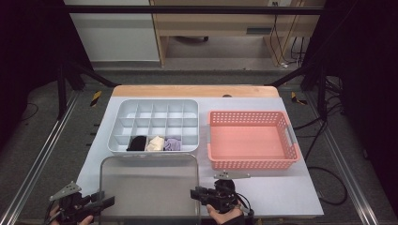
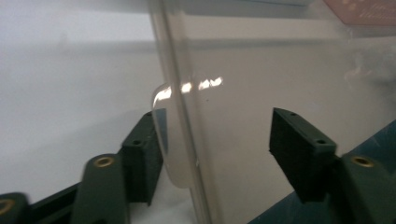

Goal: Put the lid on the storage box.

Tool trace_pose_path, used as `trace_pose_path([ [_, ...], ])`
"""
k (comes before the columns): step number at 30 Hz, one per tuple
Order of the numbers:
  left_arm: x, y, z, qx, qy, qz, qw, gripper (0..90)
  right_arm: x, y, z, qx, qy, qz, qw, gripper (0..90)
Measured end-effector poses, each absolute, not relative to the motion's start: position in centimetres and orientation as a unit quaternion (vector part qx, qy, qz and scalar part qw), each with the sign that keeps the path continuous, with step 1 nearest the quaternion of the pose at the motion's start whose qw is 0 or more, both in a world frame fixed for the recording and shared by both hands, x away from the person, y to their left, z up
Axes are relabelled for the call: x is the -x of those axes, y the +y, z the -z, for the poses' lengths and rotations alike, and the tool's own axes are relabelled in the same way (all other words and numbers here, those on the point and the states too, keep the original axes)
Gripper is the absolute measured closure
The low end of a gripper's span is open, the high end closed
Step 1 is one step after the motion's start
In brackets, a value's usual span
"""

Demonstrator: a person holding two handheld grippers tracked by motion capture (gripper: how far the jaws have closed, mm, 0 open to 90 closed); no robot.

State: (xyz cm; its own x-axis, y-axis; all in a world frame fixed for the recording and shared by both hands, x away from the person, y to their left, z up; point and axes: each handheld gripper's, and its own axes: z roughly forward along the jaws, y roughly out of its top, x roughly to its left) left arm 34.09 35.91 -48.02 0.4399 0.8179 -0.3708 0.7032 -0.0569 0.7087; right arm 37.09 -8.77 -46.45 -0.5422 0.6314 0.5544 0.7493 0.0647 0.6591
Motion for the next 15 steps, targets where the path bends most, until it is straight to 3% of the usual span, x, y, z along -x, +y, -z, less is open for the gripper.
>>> trace_pose_path([
  [15, -33.3, 36.3, 46.7, -0.705, 0.523, -0.088, 0.471, 47.6, -36.9, -8.7, 45.3, 0.469, -0.731, 0.494, 0.045, 69.3],
])
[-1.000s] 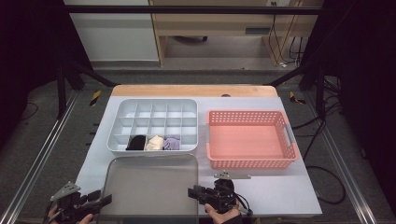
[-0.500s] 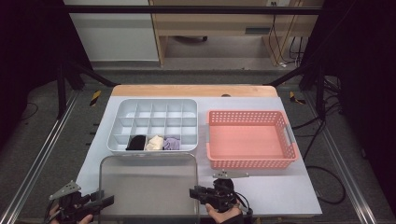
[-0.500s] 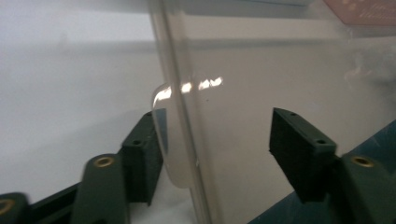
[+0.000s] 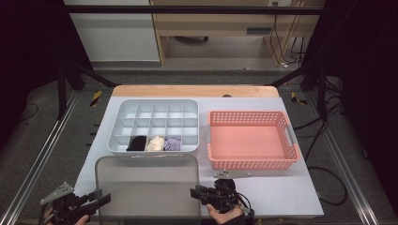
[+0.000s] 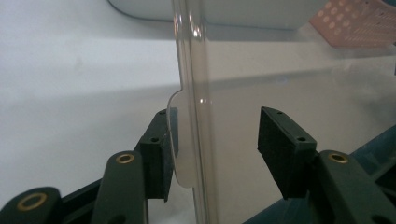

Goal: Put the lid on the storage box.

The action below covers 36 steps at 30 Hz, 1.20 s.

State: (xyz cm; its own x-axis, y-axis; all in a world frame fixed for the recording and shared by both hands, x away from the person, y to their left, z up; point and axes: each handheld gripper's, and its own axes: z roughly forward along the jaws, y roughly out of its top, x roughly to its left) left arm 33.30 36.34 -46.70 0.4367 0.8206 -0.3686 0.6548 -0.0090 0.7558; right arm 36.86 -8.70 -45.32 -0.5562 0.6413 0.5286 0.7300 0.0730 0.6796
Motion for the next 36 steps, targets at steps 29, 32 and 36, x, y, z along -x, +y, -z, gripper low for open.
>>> trace_pose_path([
  [29, -39.0, 34.6, 39.4, -0.674, 0.481, -0.147, 0.541, 50.5, -41.1, -10.3, 38.0, 0.443, -0.702, 0.555, -0.052, 65.9],
  [32, -39.8, 34.3, 39.1, -0.672, 0.48, -0.153, 0.543, 50.5, -41.9, -10.4, 37.9, 0.447, -0.698, 0.557, -0.056, 65.1],
  [36, -40.7, 34.1, 38.6, -0.666, 0.478, -0.157, 0.551, 50.9, -42.8, -10.5, 37.7, 0.45, -0.697, 0.556, -0.062, 64.3],
])
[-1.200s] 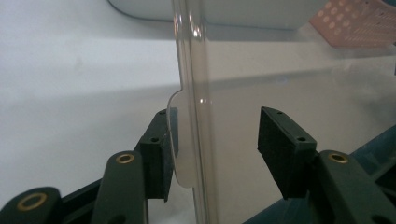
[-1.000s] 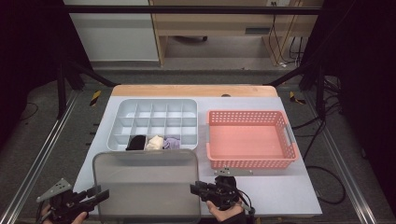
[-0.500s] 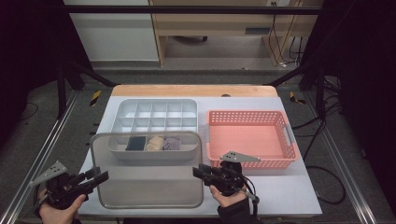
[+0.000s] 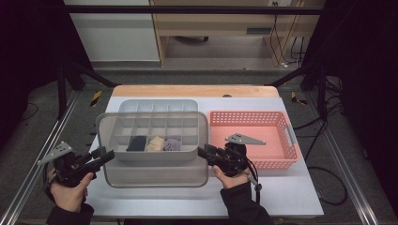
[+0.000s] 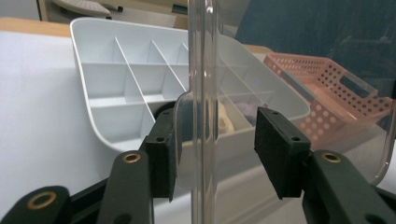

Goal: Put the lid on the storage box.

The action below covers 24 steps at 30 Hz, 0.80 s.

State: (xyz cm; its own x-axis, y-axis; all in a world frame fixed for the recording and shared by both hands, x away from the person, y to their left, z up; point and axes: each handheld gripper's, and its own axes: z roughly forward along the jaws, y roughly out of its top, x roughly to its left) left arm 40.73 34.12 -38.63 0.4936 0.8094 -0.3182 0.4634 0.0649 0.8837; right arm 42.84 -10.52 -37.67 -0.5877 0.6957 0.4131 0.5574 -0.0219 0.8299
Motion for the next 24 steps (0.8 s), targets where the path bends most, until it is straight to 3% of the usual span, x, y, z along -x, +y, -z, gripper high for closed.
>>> trace_pose_path([
  [24, -46.6, 35.1, 35.0, -0.643, 0.475, -0.164, 0.578, 51.8, -48.4, -9.4, 33.1, -0.447, 0.692, -0.56, 0.089, 63.0],
])
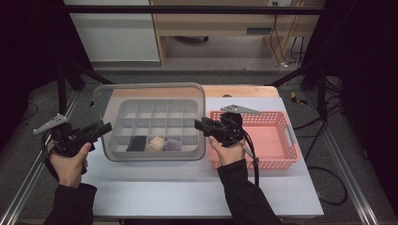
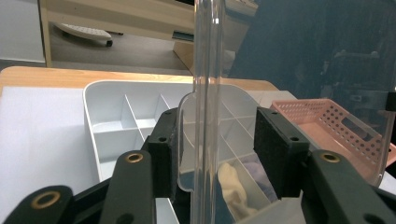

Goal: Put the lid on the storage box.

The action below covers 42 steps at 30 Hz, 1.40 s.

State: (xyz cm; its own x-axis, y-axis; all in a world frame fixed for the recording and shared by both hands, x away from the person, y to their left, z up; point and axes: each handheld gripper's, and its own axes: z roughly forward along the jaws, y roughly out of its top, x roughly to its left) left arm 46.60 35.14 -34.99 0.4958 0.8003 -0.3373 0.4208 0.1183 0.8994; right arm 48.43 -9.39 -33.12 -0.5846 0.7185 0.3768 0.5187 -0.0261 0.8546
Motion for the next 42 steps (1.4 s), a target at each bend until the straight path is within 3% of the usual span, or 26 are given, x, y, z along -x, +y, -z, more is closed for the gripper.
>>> trace_pose_path([
  [19, -51.3, 36.3, 35.7, -0.643, 0.494, -0.145, 0.567, 51.1, -52.6, -7.8, 33.5, -0.467, 0.701, -0.533, 0.079, 61.9],
  [42, -52.1, 36.7, 36.7, -0.646, 0.51, -0.146, 0.55, 51.2, -54.3, -7.0, 35.7, -0.485, 0.694, -0.529, 0.063, 59.3],
])
